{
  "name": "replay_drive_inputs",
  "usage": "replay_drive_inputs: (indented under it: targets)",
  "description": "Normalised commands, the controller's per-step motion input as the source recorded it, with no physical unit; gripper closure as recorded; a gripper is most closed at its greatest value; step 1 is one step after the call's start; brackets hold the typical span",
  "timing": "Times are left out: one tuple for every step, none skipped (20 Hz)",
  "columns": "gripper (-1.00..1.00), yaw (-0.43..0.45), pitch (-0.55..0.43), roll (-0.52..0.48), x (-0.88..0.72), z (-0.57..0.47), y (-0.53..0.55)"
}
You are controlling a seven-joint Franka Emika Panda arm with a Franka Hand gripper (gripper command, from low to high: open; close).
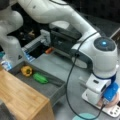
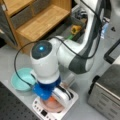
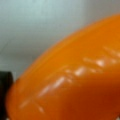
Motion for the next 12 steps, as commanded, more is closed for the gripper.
replay_drive_inputs:
  targets:
    - [1.00, 0.145, 0.019, -0.161, -0.01, -0.05, -0.06]
    - [1.00, 0.145, 0.018, -0.161, -0.01, -0.06, -0.06]
    - [1.00, 0.145, 0.018, -0.161, -0.01, -0.06, -0.06]
    - [1.00, 0.140, 0.023, -0.159, -0.02, -0.05, -0.05]
    - [1.00, 0.138, 0.029, -0.160, -0.03, -0.04, -0.05]
    - [1.00, 0.138, 0.031, -0.161, -0.03, -0.03, -0.05]
    - [1.00, 0.142, 0.036, -0.162, -0.04, -0.02, -0.04]
    - [1.00, 0.143, 0.039, -0.163, -0.04, 0.00, -0.04]
    - [1.00, 0.145, 0.042, -0.165, -0.04, 0.02, -0.04]
    - [1.00, 0.144, 0.047, -0.168, -0.05, 0.04, -0.04]
    - [1.00, 0.145, 0.052, -0.169, -0.06, 0.07, -0.04]
    - [1.00, 0.144, 0.057, -0.170, -0.06, 0.11, -0.03]
